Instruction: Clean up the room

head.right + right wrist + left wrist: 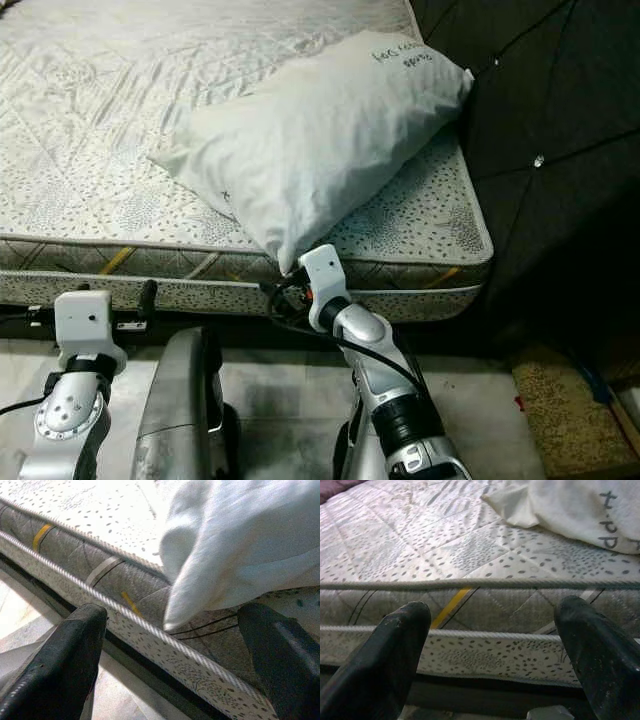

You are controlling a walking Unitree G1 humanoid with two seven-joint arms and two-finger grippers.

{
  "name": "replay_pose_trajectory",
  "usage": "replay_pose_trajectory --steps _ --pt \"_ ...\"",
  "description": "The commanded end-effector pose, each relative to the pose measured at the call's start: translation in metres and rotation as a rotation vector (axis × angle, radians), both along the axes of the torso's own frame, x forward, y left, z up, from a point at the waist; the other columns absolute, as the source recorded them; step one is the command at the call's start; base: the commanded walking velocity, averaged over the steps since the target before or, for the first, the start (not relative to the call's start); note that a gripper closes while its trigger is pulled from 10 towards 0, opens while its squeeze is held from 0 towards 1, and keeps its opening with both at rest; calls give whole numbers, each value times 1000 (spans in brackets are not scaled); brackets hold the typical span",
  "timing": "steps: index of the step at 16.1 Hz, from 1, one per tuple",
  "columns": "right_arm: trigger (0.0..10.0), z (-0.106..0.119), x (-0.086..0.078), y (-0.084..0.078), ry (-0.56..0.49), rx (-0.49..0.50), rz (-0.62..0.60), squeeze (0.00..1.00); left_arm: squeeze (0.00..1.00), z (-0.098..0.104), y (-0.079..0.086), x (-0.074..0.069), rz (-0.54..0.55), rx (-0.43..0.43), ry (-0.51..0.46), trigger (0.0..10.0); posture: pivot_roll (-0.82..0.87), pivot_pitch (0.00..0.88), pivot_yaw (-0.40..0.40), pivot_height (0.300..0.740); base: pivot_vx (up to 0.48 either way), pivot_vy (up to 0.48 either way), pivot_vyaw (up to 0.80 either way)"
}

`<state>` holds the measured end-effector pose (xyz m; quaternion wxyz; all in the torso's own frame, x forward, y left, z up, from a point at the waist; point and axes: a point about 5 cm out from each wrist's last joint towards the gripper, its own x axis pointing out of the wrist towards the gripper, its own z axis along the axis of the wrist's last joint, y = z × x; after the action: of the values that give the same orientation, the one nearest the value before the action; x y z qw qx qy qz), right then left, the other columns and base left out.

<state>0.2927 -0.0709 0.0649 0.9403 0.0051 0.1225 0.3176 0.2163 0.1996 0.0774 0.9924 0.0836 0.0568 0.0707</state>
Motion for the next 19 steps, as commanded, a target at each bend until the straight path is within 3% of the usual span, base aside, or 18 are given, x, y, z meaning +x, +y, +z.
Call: replay_pose_trajectory --steps 1,6,12,16,19 --pt "10000 0 0 -5 -6 5 -22 0 0 3 -3 1 -27 4 -10 10000 86 120 -37 515 424 0 0" --pt "10000 -3 0 -8 -2 -1 -28 0 0 4 -7 5 -55 -7 -13 10000 80 113 -29 515 379 0 0" --pt "10000 -4 -3 -6 -12 -10 27 0 0 3 -11 6 -48 -15 -9 10000 82 111 -34 485 0 0 0" --pt "10000 -9 -6 -12 11 -51 90 0 0 2 -11 5 -47 -11 2 10000 81 114 -29 485 0 0 0" --pt "10000 -8 -9 -19 56 -70 231 0 0 -1 -12 5 -57 -5 25 10000 80 115 -22 485 0 0 0"
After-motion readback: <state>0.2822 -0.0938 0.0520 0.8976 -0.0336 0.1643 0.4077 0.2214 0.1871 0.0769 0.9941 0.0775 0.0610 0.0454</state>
